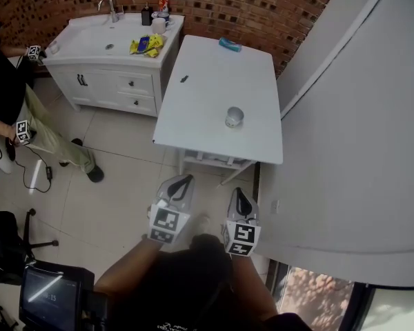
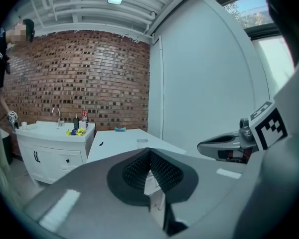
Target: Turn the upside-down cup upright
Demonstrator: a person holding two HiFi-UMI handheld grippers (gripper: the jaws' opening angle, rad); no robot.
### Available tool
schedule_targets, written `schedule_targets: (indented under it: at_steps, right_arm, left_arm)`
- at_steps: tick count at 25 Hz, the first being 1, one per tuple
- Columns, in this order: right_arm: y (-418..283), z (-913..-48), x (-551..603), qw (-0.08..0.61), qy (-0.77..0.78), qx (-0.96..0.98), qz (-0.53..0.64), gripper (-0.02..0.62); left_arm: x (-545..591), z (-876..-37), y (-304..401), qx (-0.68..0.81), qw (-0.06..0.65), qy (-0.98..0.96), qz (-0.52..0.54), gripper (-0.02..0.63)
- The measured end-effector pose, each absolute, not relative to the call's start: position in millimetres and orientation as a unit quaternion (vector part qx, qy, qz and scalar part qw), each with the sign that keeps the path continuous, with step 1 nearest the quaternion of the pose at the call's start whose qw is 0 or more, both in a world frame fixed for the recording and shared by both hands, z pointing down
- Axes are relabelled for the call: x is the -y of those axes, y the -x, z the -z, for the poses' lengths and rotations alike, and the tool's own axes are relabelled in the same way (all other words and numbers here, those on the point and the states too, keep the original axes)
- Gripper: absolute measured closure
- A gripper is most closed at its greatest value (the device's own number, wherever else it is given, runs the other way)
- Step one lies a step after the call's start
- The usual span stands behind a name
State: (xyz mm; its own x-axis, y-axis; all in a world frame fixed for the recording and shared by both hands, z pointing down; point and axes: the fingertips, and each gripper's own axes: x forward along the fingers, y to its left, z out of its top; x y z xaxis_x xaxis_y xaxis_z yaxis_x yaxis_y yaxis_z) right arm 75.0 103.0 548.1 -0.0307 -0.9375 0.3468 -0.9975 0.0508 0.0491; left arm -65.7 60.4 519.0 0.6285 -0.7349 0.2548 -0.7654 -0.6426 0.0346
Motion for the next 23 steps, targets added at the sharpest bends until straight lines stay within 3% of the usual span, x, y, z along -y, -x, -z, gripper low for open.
schedule_targets:
  at_steps: [23]
  right_arm:
    - [-63.7, -548.7, -115.7, 0.141, -0.688, 0.705, -0.104, 0.583]
  left_arm:
    - [-73.0, -521.4, 78.9, 0.417, 0.068, -0.899, -0.112, 0.612]
